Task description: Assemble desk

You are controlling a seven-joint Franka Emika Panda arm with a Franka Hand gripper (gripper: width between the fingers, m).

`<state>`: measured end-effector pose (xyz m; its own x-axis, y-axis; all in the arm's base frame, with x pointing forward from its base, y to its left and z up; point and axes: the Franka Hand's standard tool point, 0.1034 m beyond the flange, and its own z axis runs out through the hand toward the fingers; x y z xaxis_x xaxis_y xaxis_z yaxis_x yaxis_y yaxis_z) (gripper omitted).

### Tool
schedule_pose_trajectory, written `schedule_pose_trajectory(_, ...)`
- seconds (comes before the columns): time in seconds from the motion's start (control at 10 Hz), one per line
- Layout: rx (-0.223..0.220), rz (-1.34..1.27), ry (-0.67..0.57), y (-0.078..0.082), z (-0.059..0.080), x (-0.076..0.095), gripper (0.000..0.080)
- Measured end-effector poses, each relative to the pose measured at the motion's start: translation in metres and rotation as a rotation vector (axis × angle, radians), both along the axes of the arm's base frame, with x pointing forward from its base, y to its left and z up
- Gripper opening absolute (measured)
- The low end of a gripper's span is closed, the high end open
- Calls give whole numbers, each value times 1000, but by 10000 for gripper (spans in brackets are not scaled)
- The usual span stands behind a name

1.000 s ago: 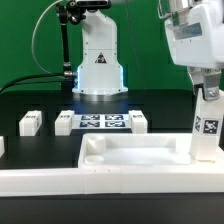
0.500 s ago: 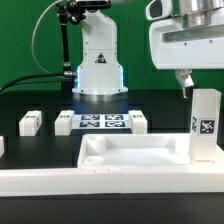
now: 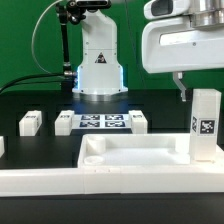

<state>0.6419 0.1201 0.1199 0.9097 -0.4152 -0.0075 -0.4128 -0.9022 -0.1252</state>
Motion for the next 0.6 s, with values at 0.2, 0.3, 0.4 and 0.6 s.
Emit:
schedule_pose_trajectory(0.2,-26,255,-26,-3,-6,4,649)
schedule_pose_trajectory(0.3,-29,303,-33,-6,-7,5,649)
schedule_pose_trajectory(0.4,-21,282,-44,-11,-6,7,649)
schedule_pose_trajectory(0.6,-21,270,-44,-11,-6,7,555)
